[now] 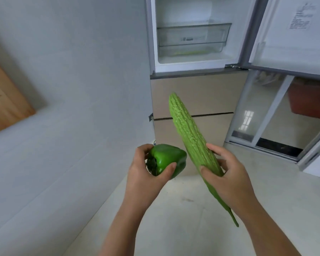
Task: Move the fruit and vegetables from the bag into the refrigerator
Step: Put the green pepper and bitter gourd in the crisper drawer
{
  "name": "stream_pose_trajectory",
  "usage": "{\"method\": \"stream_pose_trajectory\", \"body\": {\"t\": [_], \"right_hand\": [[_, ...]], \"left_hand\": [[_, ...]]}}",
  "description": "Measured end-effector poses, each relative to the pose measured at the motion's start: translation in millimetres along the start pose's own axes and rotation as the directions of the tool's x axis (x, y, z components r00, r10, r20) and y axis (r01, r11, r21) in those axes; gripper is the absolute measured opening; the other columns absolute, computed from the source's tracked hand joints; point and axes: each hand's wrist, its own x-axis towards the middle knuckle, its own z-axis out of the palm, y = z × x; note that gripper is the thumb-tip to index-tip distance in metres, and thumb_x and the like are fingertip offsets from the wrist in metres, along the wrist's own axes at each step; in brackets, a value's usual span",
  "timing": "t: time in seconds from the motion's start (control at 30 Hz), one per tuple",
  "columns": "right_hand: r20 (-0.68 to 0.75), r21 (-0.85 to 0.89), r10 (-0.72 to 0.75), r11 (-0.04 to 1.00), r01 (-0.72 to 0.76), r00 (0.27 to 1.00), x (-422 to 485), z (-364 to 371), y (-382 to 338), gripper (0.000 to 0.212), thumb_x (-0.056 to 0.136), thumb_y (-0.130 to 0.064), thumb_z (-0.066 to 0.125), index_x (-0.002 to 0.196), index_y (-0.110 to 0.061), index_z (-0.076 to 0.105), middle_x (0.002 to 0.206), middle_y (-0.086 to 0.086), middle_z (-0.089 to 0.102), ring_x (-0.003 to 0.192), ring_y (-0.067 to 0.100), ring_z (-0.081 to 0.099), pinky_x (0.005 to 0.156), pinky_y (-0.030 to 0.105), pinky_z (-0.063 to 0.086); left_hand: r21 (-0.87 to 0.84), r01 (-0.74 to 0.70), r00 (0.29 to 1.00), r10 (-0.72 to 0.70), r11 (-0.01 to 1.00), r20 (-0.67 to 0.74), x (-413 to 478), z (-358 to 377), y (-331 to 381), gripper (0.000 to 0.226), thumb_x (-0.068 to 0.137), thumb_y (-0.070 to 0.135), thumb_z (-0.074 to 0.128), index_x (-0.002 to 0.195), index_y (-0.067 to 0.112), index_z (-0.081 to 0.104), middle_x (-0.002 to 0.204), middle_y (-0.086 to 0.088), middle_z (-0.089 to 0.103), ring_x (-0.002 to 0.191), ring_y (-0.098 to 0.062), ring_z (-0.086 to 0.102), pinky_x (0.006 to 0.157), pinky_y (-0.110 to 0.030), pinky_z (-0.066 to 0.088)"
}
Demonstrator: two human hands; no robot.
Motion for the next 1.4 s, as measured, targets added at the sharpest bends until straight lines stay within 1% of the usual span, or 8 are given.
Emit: {"method": "stream_pose_trajectory", "body": {"t": [0.23, 0.47, 0.63, 0.77, 0.9, 1.13, 1.27, 1.4], "right_hand": [[-0.094, 0.012, -0.012, 1.0, 0.013, 0.995, 105.5, -35.5, 30.1, 0.051, 0.077, -0.009, 0.069, 0.116, -0.035, 0.05, 0.115, -0.004, 0.058, 0.097, 0.004, 0.055, 0.063, 0.004, 0.046], [-0.088, -0.054, -0.032, 0.998, 0.027, 0.996, 224.1, -80.3, 44.5, 0.051, 0.078, -0.012, 0.068, 0.122, -0.031, 0.05, 0.117, -0.002, 0.057, 0.1, 0.012, 0.056, 0.065, 0.012, 0.044], [-0.085, -0.042, -0.036, 0.999, 0.032, 0.996, 290.4, -85.9, 49.4, 0.051, 0.077, -0.014, 0.068, 0.122, -0.032, 0.051, 0.114, -0.006, 0.056, 0.098, 0.006, 0.055, 0.066, 0.012, 0.044], [-0.088, -0.025, -0.016, 1.0, 0.014, 0.996, 341.8, -80.8, 52.0, 0.052, 0.077, -0.013, 0.068, 0.123, -0.032, 0.052, 0.115, -0.009, 0.057, 0.098, 0.007, 0.056, 0.071, 0.022, 0.048], [-0.122, -0.037, -0.041, 0.999, 0.037, 0.992, 397.2, -70.3, 45.0, 0.052, 0.075, -0.013, 0.069, 0.12, -0.035, 0.054, 0.11, -0.011, 0.06, 0.094, 0.008, 0.059, 0.075, 0.032, 0.052], [-0.196, -0.064, -0.107, 0.993, 0.096, 0.975, 494.7, -49.4, 21.3, 0.052, 0.074, -0.012, 0.069, 0.12, -0.031, 0.055, 0.109, -0.012, 0.061, 0.091, 0.002, 0.059, 0.071, 0.018, 0.045], [-0.238, -0.055, -0.136, 0.99, 0.127, 0.962, 537.6, -44.9, 7.4, 0.05, 0.074, -0.01, 0.069, 0.117, -0.033, 0.056, 0.109, -0.013, 0.061, 0.088, 0.009, 0.061, 0.073, 0.029, 0.051], [-0.231, -0.072, -0.158, 0.987, 0.145, 0.96, 580.4, -46.8, -1.1, 0.05, 0.076, -0.012, 0.067, 0.12, -0.031, 0.054, 0.112, -0.015, 0.059, 0.088, 0.003, 0.06, 0.062, 0.01, 0.046]], "left_hand": [[-0.035, -0.067, 0.997, 0.068, 0.997, 0.024, 101.1, 73.5, 17.3, 0.052, 0.066, 0.029, 0.078, 0.105, 0.035, 0.045, 0.103, 0.018, 0.054, 0.092, 0.008, 0.052, 0.066, 0.0, 0.04], [-0.034, -0.101, 0.995, 0.101, 0.994, -0.021, 199.9, 134.7, 38.6, 0.055, 0.067, 0.03, 0.078, 0.11, 0.033, 0.044, 0.101, 0.021, 0.053, 0.092, 0.011, 0.051, 0.066, 0.0, 0.04], [-0.03, -0.103, 0.994, 0.102, 0.994, -0.047, 257.9, 155.3, 37.8, 0.053, 0.066, 0.033, 0.077, 0.107, 0.039, 0.044, 0.102, 0.02, 0.053, 0.094, 0.003, 0.053, 0.065, 0.0, 0.04], [-0.019, -0.145, 0.988, 0.143, 0.989, -0.064, 316.0, 165.6, 36.0, 0.053, 0.067, 0.032, 0.077, 0.11, 0.038, 0.047, 0.109, 0.013, 0.054, 0.1, -0.001, 0.052, 0.071, -0.003, 0.043], [-0.024, -0.214, 0.976, 0.212, 0.977, -0.049, 380.2, 170.6, 36.9, 0.054, 0.067, 0.033, 0.079, 0.109, 0.041, 0.046, 0.112, 0.014, 0.051, 0.101, 0.005, 0.05, 0.074, -0.002, 0.041], [-0.057, -0.327, 0.945, 0.326, 0.943, -0.031, 494.0, 165.8, 50.6, 0.056, 0.068, 0.028, 0.077, 0.112, 0.042, 0.046, 0.109, 0.022, 0.047, 0.1, 0.011, 0.046, 0.078, -0.006, 0.041], [-0.086, -0.375, 0.927, 0.374, 0.923, -0.028, 547.3, 167.2, 63.6, 0.054, 0.066, 0.029, 0.077, 0.107, 0.044, 0.044, 0.106, 0.022, 0.048, 0.095, 0.017, 0.044, 0.072, 0.003, 0.036], [-0.078, -0.42, 0.908, 0.417, 0.904, -0.049, 593.8, 174.9, 74.1, 0.054, 0.066, 0.03, 0.078, 0.11, 0.038, 0.048, 0.108, 0.019, 0.051, 0.097, 0.006, 0.049, 0.077, -0.008, 0.041]]}}
